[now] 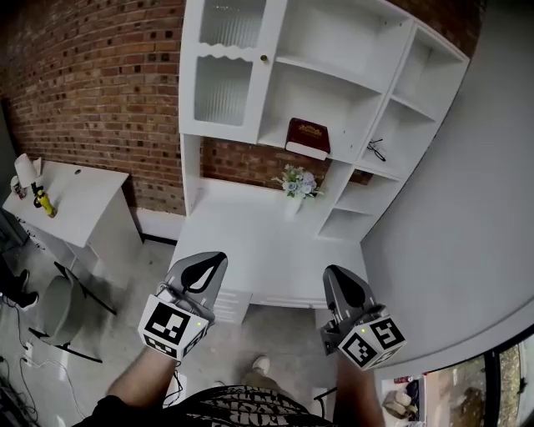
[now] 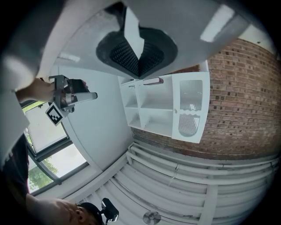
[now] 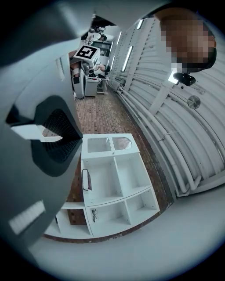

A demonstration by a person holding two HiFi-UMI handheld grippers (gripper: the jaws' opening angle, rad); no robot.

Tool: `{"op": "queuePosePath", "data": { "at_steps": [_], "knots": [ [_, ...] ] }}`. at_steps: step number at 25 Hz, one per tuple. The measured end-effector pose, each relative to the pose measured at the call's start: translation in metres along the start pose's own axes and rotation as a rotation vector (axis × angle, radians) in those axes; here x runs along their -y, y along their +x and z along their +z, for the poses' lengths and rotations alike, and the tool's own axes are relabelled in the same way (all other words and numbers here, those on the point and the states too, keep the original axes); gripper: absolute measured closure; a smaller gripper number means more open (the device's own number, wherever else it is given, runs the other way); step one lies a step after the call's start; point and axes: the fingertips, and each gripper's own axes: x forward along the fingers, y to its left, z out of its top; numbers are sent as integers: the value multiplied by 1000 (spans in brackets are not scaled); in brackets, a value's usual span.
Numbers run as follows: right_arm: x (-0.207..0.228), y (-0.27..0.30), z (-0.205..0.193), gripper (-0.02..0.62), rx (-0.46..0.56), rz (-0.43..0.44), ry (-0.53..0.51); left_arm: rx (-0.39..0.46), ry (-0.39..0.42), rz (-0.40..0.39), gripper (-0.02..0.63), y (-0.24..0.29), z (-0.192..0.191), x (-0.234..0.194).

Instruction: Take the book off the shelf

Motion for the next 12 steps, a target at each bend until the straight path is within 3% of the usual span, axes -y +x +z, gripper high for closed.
{"op": "queuePosePath", "data": {
  "at_steps": [12],
  "knots": [
    [61,28,-9,572,-15,10,34,-28,-14,-30,606,65,-19,-1]
  ]
}}
